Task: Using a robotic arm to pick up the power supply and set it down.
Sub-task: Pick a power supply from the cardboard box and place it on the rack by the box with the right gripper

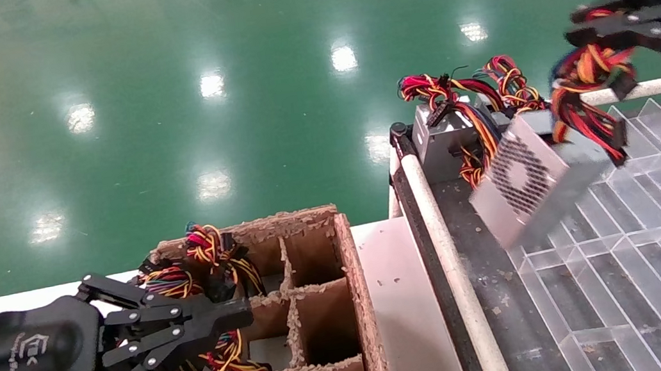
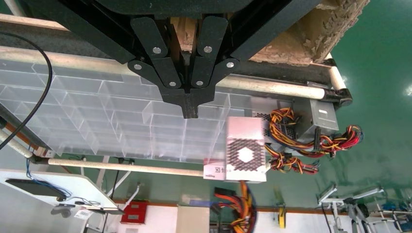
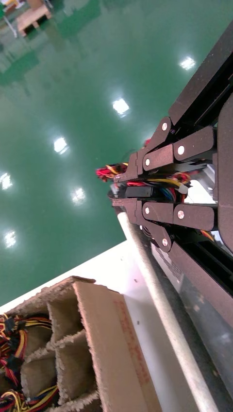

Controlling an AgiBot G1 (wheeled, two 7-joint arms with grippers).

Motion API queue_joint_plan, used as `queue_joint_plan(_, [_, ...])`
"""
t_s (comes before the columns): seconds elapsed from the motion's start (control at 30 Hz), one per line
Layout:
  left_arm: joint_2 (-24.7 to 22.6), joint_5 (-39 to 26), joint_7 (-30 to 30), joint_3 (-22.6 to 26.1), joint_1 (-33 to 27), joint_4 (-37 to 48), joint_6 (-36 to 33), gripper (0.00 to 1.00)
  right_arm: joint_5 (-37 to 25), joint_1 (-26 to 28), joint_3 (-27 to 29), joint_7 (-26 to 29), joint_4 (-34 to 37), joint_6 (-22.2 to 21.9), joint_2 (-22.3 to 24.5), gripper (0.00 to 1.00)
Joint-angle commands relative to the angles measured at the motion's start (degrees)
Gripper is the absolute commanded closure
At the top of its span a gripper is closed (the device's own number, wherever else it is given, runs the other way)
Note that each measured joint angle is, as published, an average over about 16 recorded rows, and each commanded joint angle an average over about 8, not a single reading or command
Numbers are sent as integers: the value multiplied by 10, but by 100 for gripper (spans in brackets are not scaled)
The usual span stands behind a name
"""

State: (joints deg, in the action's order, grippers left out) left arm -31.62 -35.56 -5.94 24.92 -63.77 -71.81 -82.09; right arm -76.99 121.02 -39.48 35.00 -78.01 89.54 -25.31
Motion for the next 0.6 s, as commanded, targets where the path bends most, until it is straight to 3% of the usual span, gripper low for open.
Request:
queue_joint_plan(0.03, [0,0,0,0,0,0,0,100,8,5,-8,2,0,3,14,100])
queue_joint_plan(0.4, [0,0,0,0,0,0,0,100,140,2,-77,-14,1,7,102,100])
queue_joint_plan(0.6, [0,0,0,0,0,0,0,100,176,-2,-106,-32,1,3,142,100])
